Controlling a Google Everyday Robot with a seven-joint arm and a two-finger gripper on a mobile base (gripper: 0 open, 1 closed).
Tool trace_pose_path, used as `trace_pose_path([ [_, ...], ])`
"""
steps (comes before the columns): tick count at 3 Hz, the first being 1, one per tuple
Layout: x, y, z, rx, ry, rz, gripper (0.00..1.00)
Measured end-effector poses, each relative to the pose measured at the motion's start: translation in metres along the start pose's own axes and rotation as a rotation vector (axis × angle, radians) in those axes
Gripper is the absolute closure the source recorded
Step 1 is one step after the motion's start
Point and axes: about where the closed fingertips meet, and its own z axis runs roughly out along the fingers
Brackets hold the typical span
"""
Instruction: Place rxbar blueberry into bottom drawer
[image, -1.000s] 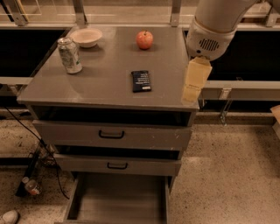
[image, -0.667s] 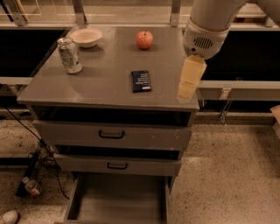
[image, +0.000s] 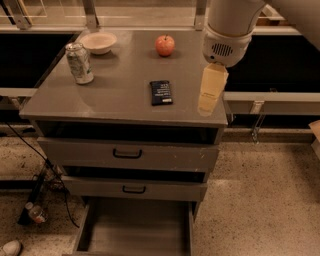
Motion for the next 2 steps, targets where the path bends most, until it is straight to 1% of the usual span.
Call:
trace_pose_path([
  [1,-0.0100,-0.0105,0.0069,0.019,0.046,0.046,0.00],
  [2,-0.0155,-0.0142,0.0072,0.034,0.017,0.039,0.00],
])
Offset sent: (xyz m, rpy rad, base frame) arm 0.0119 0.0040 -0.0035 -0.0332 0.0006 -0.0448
